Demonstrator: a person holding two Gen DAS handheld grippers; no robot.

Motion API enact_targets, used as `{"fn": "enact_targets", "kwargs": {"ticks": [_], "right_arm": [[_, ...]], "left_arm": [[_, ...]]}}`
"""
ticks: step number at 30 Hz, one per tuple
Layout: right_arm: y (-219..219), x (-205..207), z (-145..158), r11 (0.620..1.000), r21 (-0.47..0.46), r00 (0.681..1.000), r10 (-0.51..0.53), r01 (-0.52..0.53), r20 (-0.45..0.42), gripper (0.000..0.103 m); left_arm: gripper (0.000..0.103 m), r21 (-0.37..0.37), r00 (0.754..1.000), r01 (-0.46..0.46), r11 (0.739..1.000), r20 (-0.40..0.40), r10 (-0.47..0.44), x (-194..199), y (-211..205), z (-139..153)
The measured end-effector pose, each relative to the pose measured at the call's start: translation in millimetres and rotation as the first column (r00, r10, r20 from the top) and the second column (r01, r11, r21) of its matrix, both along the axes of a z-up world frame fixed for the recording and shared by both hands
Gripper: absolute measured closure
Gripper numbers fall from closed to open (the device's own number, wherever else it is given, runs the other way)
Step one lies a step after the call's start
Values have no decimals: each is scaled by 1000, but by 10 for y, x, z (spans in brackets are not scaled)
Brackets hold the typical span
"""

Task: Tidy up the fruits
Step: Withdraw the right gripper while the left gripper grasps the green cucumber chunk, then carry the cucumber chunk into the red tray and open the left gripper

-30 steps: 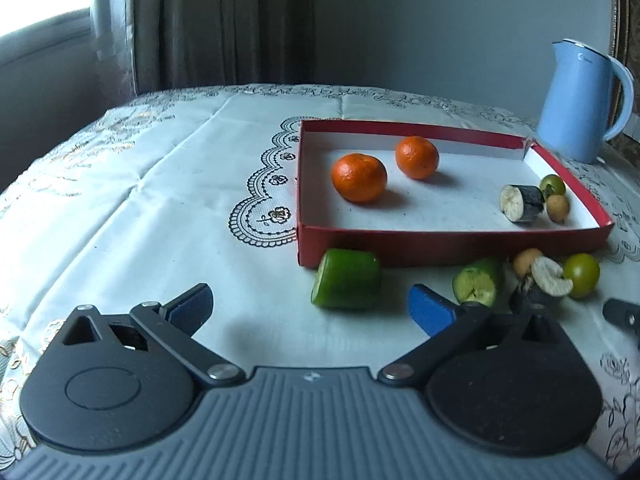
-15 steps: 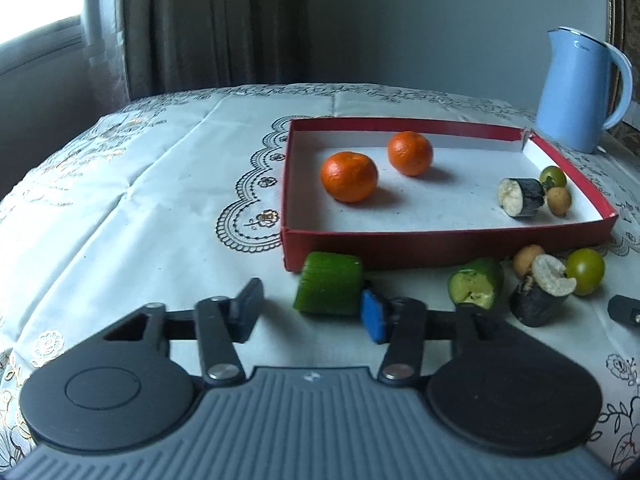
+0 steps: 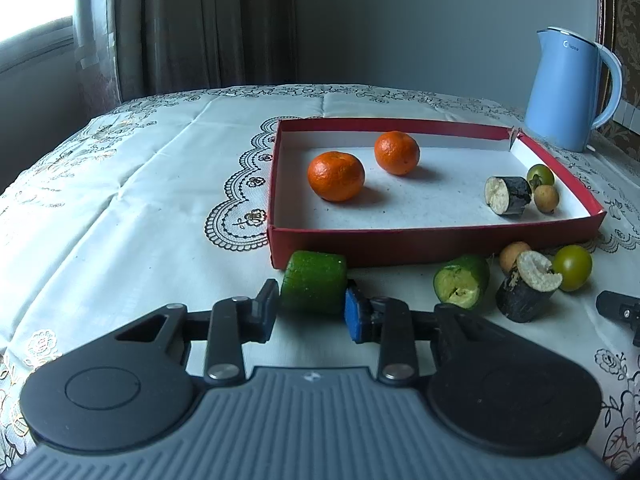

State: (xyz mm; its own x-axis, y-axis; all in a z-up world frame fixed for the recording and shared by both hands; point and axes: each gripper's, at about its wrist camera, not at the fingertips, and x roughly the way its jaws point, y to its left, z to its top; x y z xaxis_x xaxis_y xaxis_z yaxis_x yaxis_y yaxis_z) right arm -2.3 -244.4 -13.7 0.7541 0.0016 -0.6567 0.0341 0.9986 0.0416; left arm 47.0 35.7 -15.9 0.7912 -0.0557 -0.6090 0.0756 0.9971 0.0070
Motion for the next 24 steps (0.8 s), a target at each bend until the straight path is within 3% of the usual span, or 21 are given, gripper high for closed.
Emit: {"fn": "enact_targets", "kwargs": {"ticks": [8, 14, 19, 24], "right_arm": [[1, 2, -1, 1000, 0, 1000, 0, 0, 0, 4], [1, 3, 0, 1000, 0, 1000, 0, 0, 0, 3], [2, 3, 1, 1000, 0, 1000, 0, 0, 0, 3], [2, 3, 1, 1000, 0, 1000, 0, 0, -1, 3]], "left_arm": [[72, -7, 1000, 15, 1000, -2, -15, -78, 5, 68], [72, -23, 995, 66, 998, 72, -64, -141, -21, 375], [72, -11, 991, 68, 998, 114, -66, 69, -92, 569], [72, -20, 994, 88, 996, 67, -87, 366, -220, 511]]}}
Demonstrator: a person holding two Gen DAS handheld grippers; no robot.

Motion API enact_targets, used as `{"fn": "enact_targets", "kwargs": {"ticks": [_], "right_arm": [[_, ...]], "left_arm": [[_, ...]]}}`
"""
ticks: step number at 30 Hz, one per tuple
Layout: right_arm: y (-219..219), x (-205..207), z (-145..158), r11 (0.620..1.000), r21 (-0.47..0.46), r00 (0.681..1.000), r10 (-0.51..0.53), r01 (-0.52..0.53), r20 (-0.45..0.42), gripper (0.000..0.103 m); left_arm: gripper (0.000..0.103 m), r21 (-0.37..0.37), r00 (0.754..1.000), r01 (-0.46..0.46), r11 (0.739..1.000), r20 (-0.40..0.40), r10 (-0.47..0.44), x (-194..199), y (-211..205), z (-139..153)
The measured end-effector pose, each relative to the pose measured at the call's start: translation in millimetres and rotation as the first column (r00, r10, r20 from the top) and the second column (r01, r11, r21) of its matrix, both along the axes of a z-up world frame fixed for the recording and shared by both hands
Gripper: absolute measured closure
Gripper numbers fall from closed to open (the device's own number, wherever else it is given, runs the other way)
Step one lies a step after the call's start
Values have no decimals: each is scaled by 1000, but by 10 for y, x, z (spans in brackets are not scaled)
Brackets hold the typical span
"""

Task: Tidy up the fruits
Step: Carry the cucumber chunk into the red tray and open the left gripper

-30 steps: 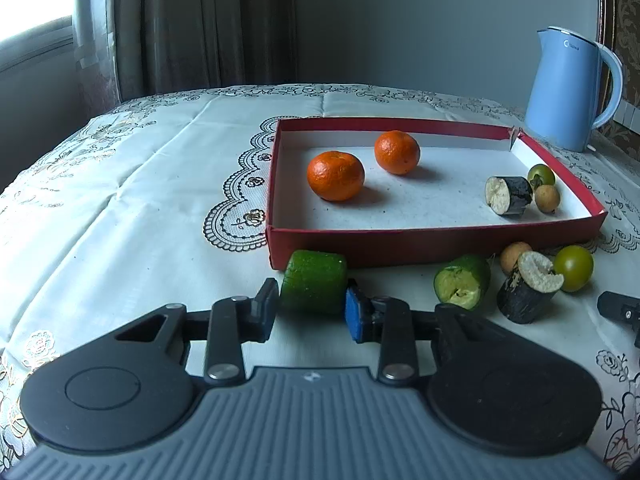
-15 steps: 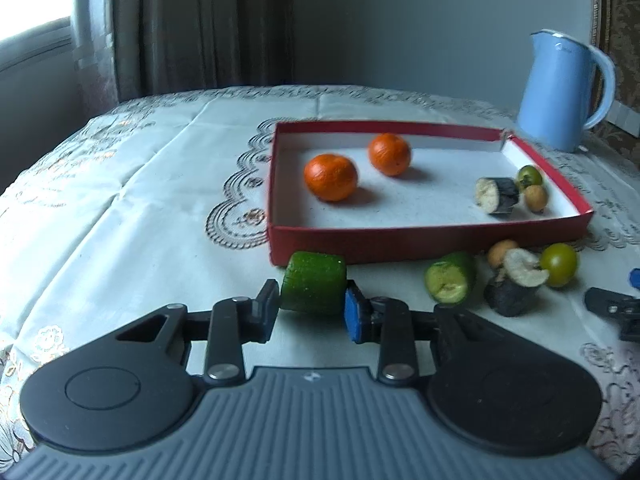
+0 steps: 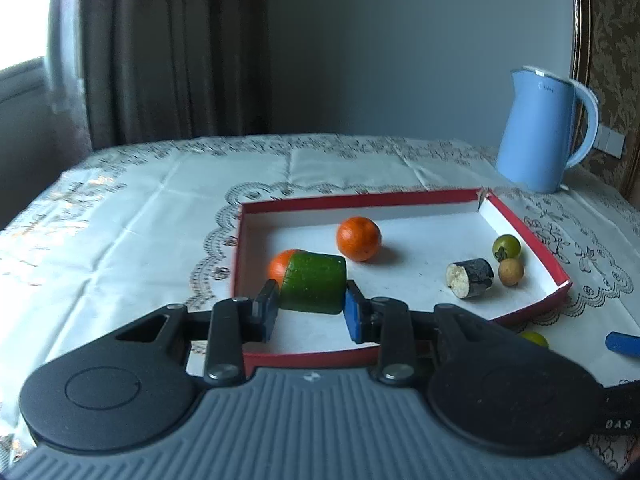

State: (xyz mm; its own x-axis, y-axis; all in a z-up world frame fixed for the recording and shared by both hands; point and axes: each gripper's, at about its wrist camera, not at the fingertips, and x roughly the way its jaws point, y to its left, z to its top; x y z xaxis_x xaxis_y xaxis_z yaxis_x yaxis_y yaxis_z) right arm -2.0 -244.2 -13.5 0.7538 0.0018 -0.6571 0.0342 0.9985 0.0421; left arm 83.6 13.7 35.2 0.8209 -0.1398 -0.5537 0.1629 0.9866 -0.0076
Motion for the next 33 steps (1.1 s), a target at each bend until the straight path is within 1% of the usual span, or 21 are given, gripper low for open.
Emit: {"fn": "enact_targets", "kwargs": {"ticks": [7, 14, 15, 17, 18, 19, 21, 23, 26, 27, 33], "right_arm": [[0, 2, 0, 1000, 0, 1000, 0, 0, 0, 3], [-1, 2, -1, 1000, 0, 1000, 0, 0, 0, 3], [-1, 3, -1, 1000, 0, 1000, 0, 0, 0, 3], [-1, 3, -1, 1000, 1, 1000, 0, 0, 0, 3], [-1, 4, -1, 1000, 1, 1000, 0, 0, 0, 3], [-2, 3, -1, 1000, 1, 1000, 0, 0, 0, 3], [-2, 4, -1, 1000, 1, 1000, 0, 0, 0, 3], [-3, 5, -1, 1000, 1, 1000, 0, 0, 0, 3], [-3, 4, -1, 1000, 1, 1000, 0, 0, 0, 3], [-3, 4, -1, 1000, 1, 1000, 0, 0, 0, 3], [-3, 3, -1, 1000, 1, 1000, 0, 0, 0, 3]], "left_arm": [[72, 11, 997, -24, 1000, -73, 25, 304, -82, -217], [72, 22, 992, -19, 1000, -123, 21, 414, -98, -387], [70, 24, 991, -22, 999, -132, 25, 432, -97, -418], [68, 17, 992, -33, 999, -119, 35, 427, -73, -441], [64, 16, 992, -38, 999, -119, 39, 425, -64, -442], [57, 21, 992, -43, 999, -119, 46, 424, -63, -440], [47, 23, 992, -52, 998, -114, 55, 407, -59, -434], [44, 25, 994, -54, 998, -99, 56, 363, -45, -402], [33, 15, 995, -63, 998, -73, 64, 274, -9, -325], [31, 10, 995, -74, 997, -61, 74, 238, 9, -299], [30, -10, 998, -62, 998, -30, 62, 0, 30, -188]]}}
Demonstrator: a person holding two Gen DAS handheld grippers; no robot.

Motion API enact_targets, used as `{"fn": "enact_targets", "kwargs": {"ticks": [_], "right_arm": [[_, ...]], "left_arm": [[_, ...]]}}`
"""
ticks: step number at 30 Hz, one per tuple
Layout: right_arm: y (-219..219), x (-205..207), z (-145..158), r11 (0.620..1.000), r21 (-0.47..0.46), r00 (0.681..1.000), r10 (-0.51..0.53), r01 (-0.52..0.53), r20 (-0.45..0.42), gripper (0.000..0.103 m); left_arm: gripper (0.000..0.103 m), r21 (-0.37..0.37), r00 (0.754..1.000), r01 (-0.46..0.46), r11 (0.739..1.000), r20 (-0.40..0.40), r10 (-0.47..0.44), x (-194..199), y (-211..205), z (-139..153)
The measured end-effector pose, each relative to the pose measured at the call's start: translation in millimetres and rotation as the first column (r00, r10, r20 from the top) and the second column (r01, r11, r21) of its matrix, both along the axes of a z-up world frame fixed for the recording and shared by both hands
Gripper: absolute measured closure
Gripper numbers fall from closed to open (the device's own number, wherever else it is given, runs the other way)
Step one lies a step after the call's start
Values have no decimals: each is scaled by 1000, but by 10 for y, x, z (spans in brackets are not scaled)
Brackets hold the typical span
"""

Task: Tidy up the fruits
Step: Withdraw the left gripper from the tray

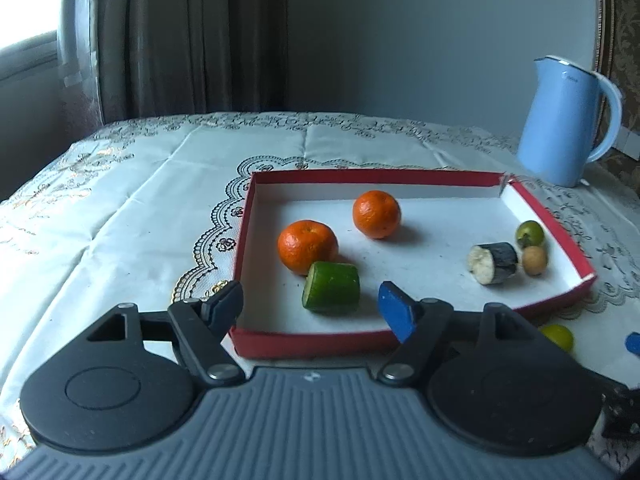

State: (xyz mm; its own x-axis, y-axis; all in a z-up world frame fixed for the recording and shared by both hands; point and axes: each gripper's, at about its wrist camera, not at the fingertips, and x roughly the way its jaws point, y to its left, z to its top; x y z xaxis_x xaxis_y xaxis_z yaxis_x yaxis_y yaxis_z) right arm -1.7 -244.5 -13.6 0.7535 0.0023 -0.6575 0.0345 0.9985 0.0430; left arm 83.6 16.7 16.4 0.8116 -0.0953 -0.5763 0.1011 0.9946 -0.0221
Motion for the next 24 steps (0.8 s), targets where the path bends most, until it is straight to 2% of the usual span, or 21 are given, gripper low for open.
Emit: {"fn": "enact_targets", "kwargs": {"ticks": [13, 24], "right_arm": [[0, 4, 1, 1000, 0, 1000, 0, 0, -1, 3], [0, 3, 3, 1000, 0, 1000, 0, 0, -1, 3]], "left_arm": [[23, -15, 1000, 0, 1000, 14, 0, -478, 68, -20], [23, 6, 998, -29, 1000, -51, 29, -432, 119, -290]]}}
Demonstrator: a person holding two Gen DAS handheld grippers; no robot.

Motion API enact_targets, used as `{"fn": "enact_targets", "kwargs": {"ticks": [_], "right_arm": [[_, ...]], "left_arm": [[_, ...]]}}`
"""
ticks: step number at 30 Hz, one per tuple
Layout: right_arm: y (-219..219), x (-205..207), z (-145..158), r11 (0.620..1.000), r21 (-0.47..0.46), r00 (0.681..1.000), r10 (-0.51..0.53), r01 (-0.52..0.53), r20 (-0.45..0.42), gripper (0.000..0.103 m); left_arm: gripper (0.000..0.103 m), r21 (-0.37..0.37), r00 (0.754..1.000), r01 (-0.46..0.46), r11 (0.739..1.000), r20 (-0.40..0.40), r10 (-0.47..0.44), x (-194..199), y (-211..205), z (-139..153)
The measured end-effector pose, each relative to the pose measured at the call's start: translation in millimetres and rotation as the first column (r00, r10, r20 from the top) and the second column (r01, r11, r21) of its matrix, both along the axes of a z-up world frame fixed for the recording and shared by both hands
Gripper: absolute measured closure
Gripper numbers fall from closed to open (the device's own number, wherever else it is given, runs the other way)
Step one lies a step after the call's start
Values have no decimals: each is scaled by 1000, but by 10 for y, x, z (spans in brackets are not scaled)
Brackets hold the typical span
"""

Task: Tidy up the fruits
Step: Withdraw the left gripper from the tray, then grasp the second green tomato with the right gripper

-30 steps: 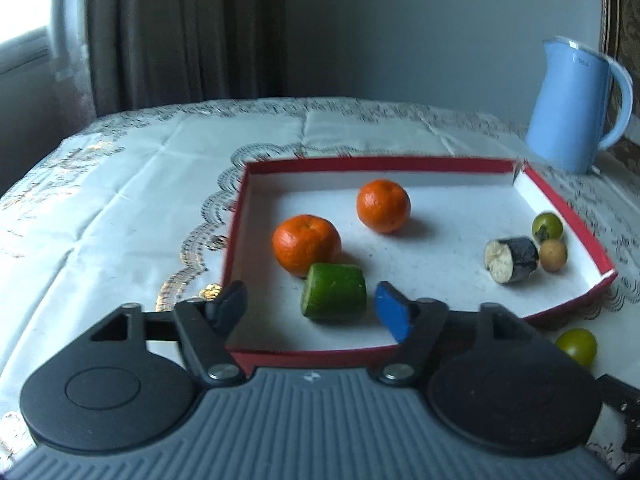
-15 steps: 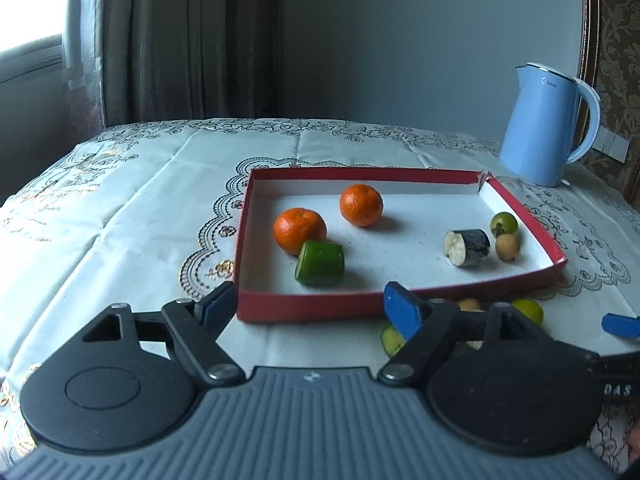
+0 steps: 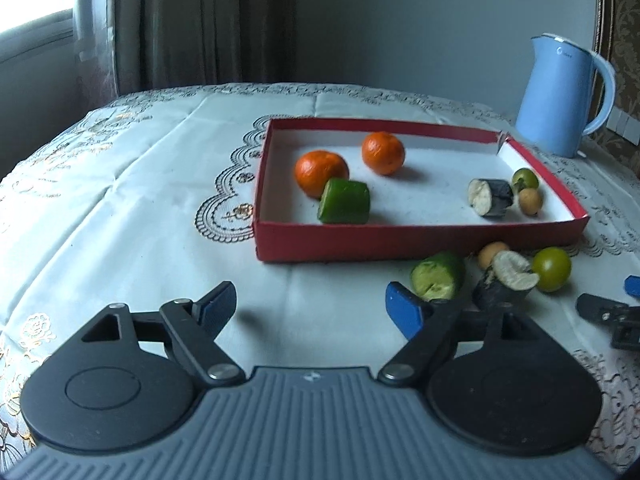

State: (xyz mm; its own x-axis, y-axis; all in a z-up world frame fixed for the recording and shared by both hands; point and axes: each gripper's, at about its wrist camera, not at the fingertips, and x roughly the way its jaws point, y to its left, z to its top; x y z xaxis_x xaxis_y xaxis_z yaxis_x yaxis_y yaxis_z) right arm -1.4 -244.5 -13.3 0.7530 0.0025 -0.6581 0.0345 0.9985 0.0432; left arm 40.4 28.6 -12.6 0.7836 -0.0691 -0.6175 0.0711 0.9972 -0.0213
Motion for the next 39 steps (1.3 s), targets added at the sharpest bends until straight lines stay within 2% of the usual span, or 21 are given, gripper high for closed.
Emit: {"fn": "enact_targets", "kwargs": {"ticks": [7, 10, 16, 19, 22, 29, 34, 39], "right_arm": [[1, -2, 1, 1000, 0, 1000, 0, 0, 0, 3], [0, -9, 4, 1000, 0, 1000, 3, -3, 4, 3], [124, -97, 47, 998, 16, 996, 66, -67, 58, 4], [259, -121, 92, 995, -22, 991, 97, -95, 87, 5], [351, -96, 148, 991, -36, 986, 129, -126, 104, 15], [508, -23, 223, 982, -85, 976, 177, -167, 128, 19], [545, 67, 200, 978, -88, 975, 196, -187, 105, 42], [576, 136, 154, 978, -73, 976, 201, -195, 87, 48]], "left_arm": [[15, 27, 1000, -10, 1000, 16, 9, 2, -6, -95], [12, 16, 1000, -13, 1000, 11, 13, 10, 12, -100], [8, 17, 1000, -14, 1000, 3, 14, 28, 11, -105], [4, 19, 1000, -8, 1000, -2, 8, 37, 3, -108], [3, 17, 1000, -7, 1000, -3, 7, 41, 2, -112], [2, 11, 1000, -6, 1000, -4, 6, 36, 5, -114], [1, 10, 1000, -6, 1000, -4, 6, 37, 4, -115], [0, 10, 1000, -7, 1000, -6, 7, 46, -4, -121]]}}
